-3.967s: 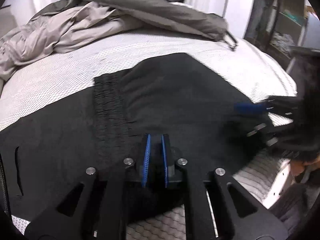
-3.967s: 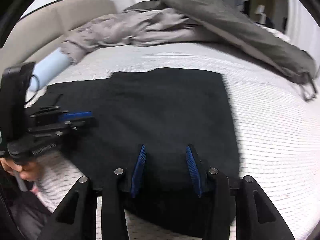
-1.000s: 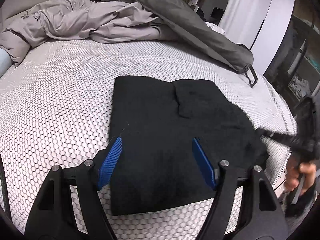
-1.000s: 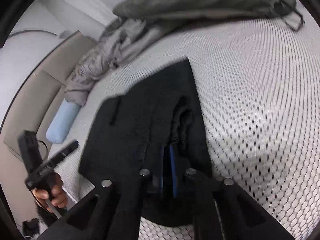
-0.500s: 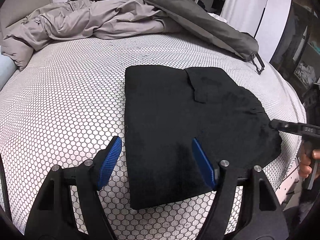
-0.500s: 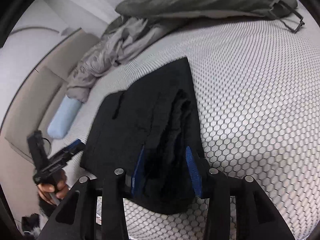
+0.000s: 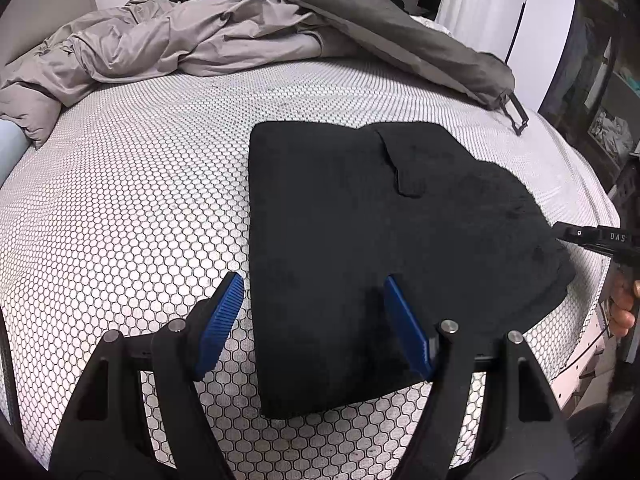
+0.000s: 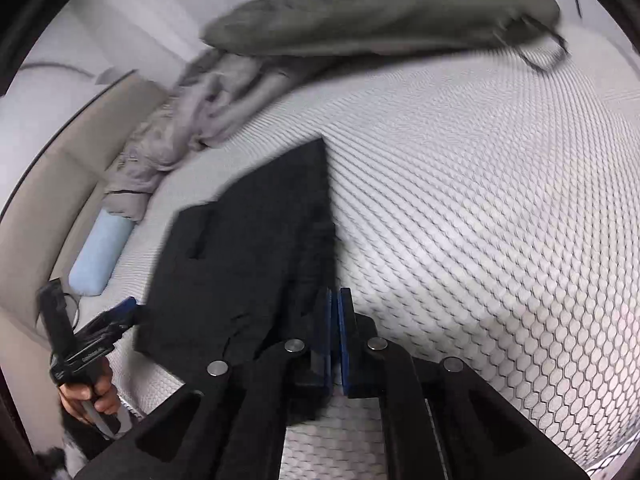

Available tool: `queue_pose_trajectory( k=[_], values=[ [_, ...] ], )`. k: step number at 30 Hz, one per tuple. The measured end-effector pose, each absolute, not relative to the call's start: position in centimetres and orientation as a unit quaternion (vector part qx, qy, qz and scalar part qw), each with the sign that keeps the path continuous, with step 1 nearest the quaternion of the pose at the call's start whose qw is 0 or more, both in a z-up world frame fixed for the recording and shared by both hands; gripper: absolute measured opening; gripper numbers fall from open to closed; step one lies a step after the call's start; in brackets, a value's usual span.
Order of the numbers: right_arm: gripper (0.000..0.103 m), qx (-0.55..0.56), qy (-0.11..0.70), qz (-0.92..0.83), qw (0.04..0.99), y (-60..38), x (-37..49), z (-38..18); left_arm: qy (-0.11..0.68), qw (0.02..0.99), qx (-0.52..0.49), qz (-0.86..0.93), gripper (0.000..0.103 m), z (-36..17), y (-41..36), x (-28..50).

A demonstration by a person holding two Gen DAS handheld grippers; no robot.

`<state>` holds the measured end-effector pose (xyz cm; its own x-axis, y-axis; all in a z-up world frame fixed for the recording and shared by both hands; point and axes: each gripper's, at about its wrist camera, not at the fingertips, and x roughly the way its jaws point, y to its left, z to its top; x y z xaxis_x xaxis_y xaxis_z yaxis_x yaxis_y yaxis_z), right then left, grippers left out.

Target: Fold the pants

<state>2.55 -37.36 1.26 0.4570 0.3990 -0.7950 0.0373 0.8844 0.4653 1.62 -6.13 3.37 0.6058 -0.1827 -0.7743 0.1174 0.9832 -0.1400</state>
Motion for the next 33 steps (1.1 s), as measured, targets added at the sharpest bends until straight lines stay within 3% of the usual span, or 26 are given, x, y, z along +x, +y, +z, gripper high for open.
queue_pose_trajectory(
  k=[3,5,7,19,21,22,24,29,33],
  values=[
    [0.009,0.238,0.491,0.151,0.825,-37.4,1.9,2.5,0.435,0.896,-0.030,-0.085,0.070,3.4,-6.4,1.5],
    [0.030,0.237,0.474,0.190,0.827,-36.3,1.4,3.6,0.431,0.898,-0.027,-0.087,0.070,3.7,-6.6,1.3],
    [0.040,0.230,0.471,0.214,0.824,-34.8,1.6,3.9,0.429,0.898,-0.028,-0.089,0.070,3.8,-6.8,1.3],
    [0.040,0.203,0.484,0.238,0.817,-30.7,3.5,3.6,0.433,0.895,0.008,-0.103,0.070,2.6,-8.9,0.7],
    [0.029,0.192,0.500,0.235,0.811,-30.1,3.9,2.7,0.433,0.896,0.009,-0.103,0.070,2.6,-9.0,0.6],
    [0.015,0.180,0.510,0.227,0.810,-29.7,4.1,2.2,0.433,0.895,0.009,-0.104,0.070,2.6,-9.0,0.6],
    [0.007,0.174,0.509,0.213,0.816,-29.6,4.1,2.0,0.431,0.896,0.007,-0.106,0.070,2.7,-8.9,0.6],
    [0.005,0.146,0.474,0.214,0.841,-30.6,1.8,5.1,0.428,0.897,0.003,-0.113,0.070,3.1,-8.6,0.2],
    [0.007,0.116,0.531,0.178,0.820,-31.1,1.9,1.9,0.432,0.895,0.008,-0.114,0.070,2.8,-8.4,0.1]
  ],
)
